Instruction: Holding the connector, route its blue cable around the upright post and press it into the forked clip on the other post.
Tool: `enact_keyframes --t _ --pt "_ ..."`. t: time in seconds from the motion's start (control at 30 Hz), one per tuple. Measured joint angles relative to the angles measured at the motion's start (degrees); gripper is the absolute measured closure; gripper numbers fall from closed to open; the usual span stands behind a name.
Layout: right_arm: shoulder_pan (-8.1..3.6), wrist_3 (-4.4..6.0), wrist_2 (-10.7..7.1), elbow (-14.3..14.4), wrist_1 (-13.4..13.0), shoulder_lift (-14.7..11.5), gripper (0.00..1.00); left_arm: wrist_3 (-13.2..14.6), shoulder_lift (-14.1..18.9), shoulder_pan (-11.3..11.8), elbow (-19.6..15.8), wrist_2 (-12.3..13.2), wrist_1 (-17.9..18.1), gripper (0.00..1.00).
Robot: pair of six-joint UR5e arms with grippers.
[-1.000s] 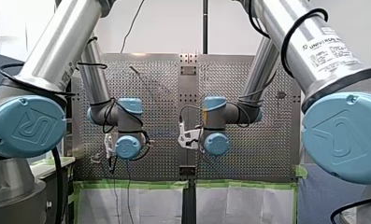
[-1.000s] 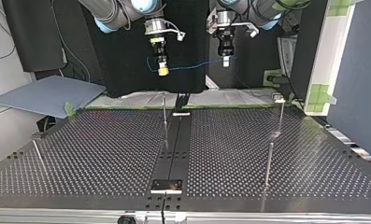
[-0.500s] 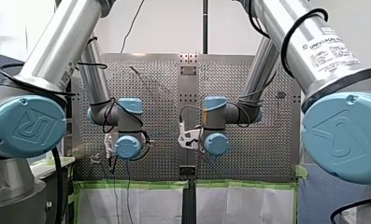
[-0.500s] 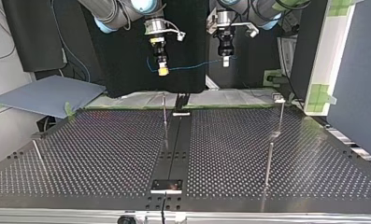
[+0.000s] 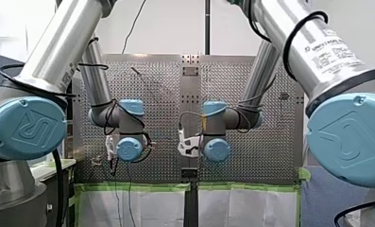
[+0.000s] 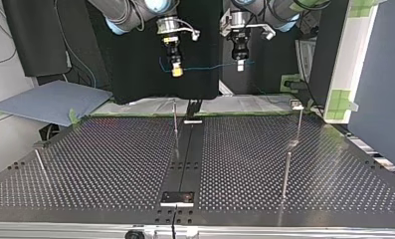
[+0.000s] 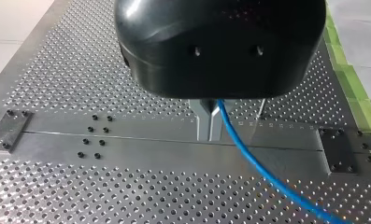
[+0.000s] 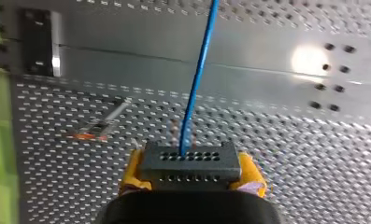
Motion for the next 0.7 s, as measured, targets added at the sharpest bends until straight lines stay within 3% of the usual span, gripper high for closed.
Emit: enact_keyframes --t 0.23,0.5,0.7 --pt "0.21 0.01 0.1 -0.01 0.21 2.94 1.0 0.0 0.0 0.0 0.0 0.0 0.0 1.0" --pt "0.23 0.01 0.1 -0.02 0.22 3.39 1.0 0.07 -0.07 -0.07 0.07 -0.06 -0.05 1.0" --pt "0.23 0.01 0.1 -0.01 0.22 3.4 1.0 1.95 -1.95 -1.91 1.28 -1.81 -1.95 1.0"
